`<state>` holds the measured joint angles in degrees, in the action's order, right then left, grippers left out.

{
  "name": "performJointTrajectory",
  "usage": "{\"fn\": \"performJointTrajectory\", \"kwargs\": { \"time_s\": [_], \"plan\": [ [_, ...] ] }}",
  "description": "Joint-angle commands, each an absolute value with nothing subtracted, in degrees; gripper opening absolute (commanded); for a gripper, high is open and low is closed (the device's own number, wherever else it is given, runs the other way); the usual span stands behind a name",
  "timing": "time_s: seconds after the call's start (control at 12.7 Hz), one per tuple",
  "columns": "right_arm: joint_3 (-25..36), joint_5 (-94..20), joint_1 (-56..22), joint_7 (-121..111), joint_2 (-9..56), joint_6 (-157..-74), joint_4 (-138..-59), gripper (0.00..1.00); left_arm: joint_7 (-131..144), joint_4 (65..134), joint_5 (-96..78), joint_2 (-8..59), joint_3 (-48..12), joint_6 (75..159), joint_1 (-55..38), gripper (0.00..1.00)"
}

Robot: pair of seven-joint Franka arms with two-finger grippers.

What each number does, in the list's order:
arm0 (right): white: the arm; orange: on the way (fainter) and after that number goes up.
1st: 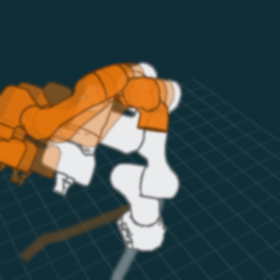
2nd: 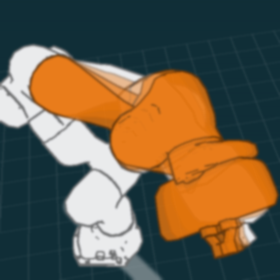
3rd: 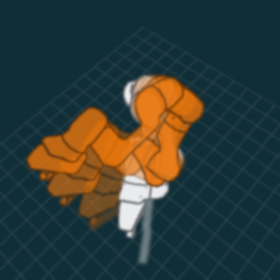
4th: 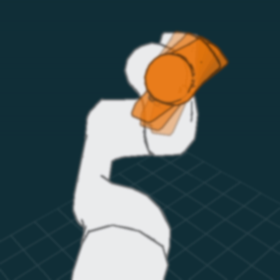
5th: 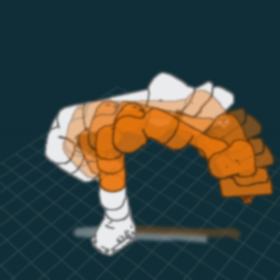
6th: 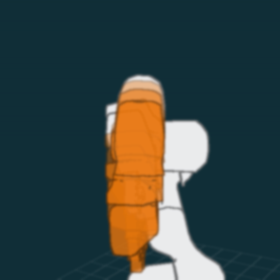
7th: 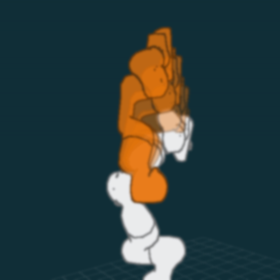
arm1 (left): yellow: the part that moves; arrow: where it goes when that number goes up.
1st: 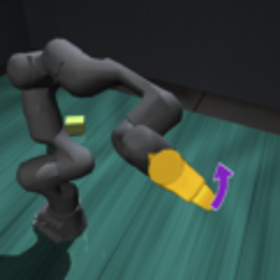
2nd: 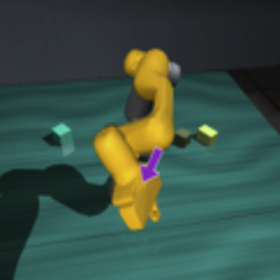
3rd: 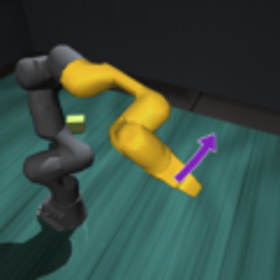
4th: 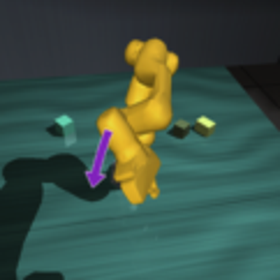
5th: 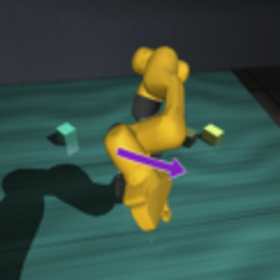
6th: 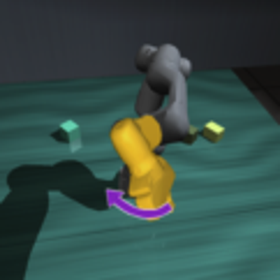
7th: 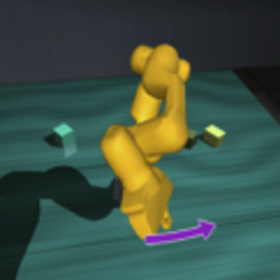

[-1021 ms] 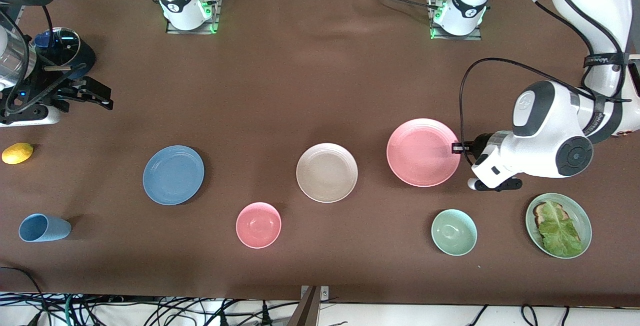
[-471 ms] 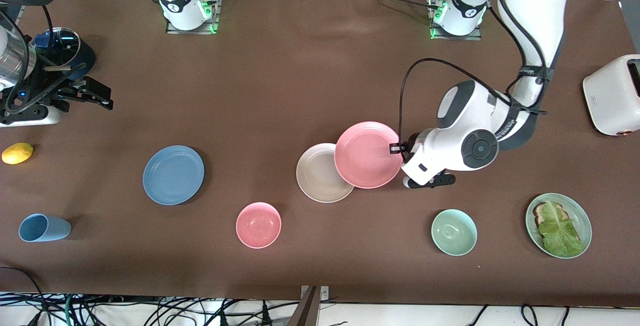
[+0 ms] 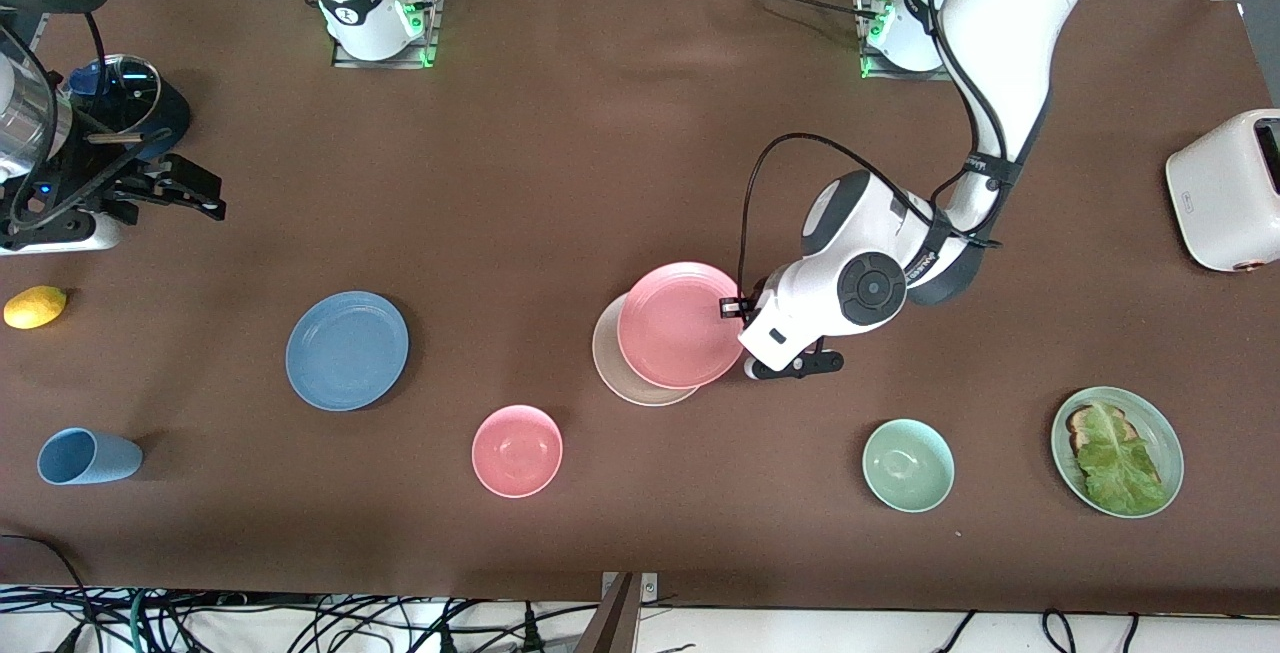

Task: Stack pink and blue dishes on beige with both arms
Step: 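Slide the pink plate with the left gripper onto the beige plate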

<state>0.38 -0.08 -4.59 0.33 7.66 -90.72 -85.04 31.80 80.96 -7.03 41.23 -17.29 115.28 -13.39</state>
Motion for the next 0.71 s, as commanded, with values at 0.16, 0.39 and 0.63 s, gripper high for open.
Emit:
{"fn": "performJointTrajectory", "kwargs": {
  "time_s": [0.16, 0.39, 0.63],
  "plan": [
    [-0.09, -0.97, -4.57, 1.05, 6.59, -90.26, -85.08, 1.00, 33.22, 78.31, -8.09, 45.17, -16.79, 118.21, -15.29, 0.00],
    [-0.09, -0.97, -4.57, 0.79, 6.59, -90.79, -84.99, 1.00, 32.96, 78.22, -8.00, 46.66, -16.79, 120.05, -15.38, 0.00],
    [-0.09, -1.40, -4.75, 1.05, 6.59, -90.53, -84.99, 1.00, 32.70, 78.22, -8.00, 46.93, -16.53, 120.15, -15.29, 0.00]
  ]
}}
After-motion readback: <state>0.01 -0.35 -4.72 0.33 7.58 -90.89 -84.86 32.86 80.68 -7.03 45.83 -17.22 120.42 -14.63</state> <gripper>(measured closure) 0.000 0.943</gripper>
